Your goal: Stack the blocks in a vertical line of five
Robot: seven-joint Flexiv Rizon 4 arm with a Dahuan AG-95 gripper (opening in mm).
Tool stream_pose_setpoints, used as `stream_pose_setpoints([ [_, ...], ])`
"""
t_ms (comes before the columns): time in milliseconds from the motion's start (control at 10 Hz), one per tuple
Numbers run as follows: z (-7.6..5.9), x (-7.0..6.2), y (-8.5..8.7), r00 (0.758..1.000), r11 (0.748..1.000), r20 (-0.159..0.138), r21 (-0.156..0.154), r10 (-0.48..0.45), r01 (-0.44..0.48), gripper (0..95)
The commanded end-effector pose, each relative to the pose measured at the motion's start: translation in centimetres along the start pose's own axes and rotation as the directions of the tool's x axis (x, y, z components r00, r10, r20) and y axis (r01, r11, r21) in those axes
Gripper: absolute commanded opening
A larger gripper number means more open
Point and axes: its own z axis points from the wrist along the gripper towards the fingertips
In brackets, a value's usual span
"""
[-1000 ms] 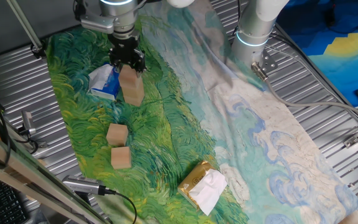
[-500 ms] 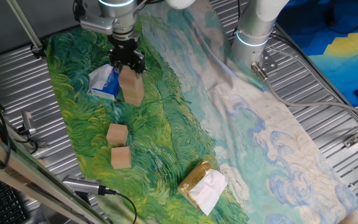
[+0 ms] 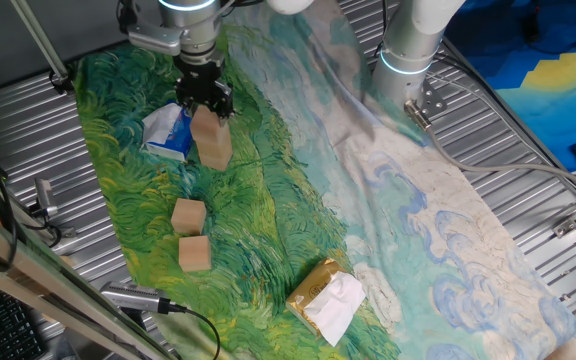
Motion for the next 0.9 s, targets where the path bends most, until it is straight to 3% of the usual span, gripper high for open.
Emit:
stream_pose_setpoints([
  [100, -0.09, 0.08, 0.01, 1.000, 1.000, -0.002, -0.005, 0.027, -0.027, 0.0],
  [900, 0.19, 0.25, 0.08, 1.000, 1.000, 0.000, -0.008, 0.020, -0.020, 0.0],
])
